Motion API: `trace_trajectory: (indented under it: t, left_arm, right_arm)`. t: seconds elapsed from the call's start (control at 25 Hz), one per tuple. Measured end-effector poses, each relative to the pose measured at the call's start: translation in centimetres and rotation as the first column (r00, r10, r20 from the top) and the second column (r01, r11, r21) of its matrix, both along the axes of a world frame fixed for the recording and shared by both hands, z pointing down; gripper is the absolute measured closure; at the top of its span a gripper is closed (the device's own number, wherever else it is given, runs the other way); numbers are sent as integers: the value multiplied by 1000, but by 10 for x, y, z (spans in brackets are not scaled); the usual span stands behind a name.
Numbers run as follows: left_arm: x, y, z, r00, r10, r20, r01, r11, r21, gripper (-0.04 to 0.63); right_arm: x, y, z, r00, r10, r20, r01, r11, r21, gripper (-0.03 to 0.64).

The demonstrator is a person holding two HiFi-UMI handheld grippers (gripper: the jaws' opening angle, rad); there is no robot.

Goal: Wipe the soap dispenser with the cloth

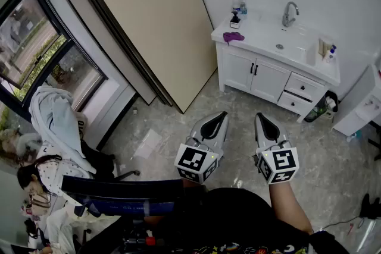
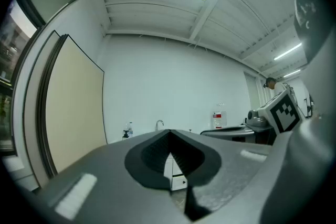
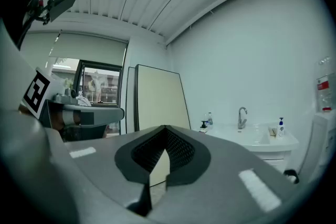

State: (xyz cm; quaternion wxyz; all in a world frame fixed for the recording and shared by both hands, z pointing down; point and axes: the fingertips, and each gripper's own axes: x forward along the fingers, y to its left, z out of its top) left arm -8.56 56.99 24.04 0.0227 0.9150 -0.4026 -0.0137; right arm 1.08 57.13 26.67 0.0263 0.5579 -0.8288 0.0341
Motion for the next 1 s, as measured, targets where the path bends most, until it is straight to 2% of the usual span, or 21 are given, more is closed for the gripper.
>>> trace_trajectory:
  t: [0.24,0.36,0.6,0.8,1.0]
  left_arm:
    - [58,-24,9,1000,3,-14,-3,1000,-9,595]
    - [83,-36,26,1000,14,-15,-15,999,-46,595]
    - [99,-89,50,1000,5,10,-4,997,-83,595]
    - [94,-189,81,1000,-11,0,11,995,-94,595]
    - [79,-365,114,999,12,-32,-17,989,-144,595]
  right_arm:
    - [51,-27,3,1000,-27,4,27,1000,12,595]
    - [76,-44,19,1000,-20,22,21,1000,-7,595]
    - [87,-91,56,997,-71,33,73,994,-75,594]
    - [81,-191,90,994,-114,1,113,988,-103,594]
    - [67,-370,119,994,-101,-29,96,986,-135,594]
